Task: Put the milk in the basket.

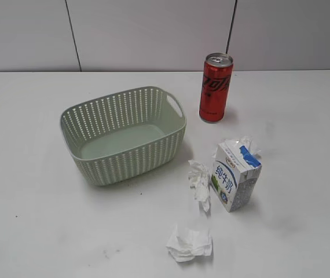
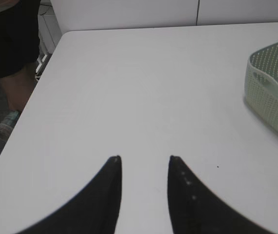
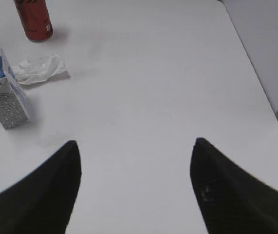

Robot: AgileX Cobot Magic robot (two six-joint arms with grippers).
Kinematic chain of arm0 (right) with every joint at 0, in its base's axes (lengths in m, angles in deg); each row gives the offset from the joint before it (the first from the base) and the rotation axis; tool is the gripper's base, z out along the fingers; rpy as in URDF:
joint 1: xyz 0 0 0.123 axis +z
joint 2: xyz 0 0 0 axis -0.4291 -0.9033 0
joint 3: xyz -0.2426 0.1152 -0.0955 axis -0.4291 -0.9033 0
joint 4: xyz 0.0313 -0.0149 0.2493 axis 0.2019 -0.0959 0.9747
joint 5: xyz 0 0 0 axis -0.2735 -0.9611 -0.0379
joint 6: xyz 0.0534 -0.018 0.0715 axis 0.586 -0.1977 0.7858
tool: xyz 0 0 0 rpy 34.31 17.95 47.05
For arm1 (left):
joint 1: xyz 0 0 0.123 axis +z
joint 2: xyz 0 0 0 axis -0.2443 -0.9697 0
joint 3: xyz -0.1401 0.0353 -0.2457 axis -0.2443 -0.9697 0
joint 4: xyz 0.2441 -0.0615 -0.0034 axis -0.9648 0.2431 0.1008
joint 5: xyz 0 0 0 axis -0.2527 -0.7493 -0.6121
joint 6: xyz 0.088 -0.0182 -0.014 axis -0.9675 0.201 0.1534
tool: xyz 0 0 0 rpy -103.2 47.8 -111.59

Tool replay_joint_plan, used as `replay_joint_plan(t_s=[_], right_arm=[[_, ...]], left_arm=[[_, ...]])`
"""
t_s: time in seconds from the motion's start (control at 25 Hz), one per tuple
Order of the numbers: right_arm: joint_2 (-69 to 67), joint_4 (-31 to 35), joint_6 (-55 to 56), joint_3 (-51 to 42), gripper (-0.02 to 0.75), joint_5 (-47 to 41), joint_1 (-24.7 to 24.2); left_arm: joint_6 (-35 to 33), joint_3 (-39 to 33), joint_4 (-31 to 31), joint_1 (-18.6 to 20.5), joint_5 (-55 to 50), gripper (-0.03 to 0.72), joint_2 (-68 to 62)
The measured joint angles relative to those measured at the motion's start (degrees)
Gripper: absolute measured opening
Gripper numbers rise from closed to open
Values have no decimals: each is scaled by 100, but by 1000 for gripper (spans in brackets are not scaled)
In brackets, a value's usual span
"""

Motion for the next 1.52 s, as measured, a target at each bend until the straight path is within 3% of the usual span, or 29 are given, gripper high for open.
replay_joint_plan(t_s=[0.96, 1.28, 1.52], right_arm=[[1, 0, 93, 14, 546, 26, 0], [-94, 0, 218, 135, 545, 1489, 0], [-911, 246, 218, -168, 582, 2442, 0]], left_arm=[[0, 0, 0, 0, 0, 239, 0], [0, 0, 0, 0, 0, 239, 0], [0, 0, 0, 0, 0, 239, 0]])
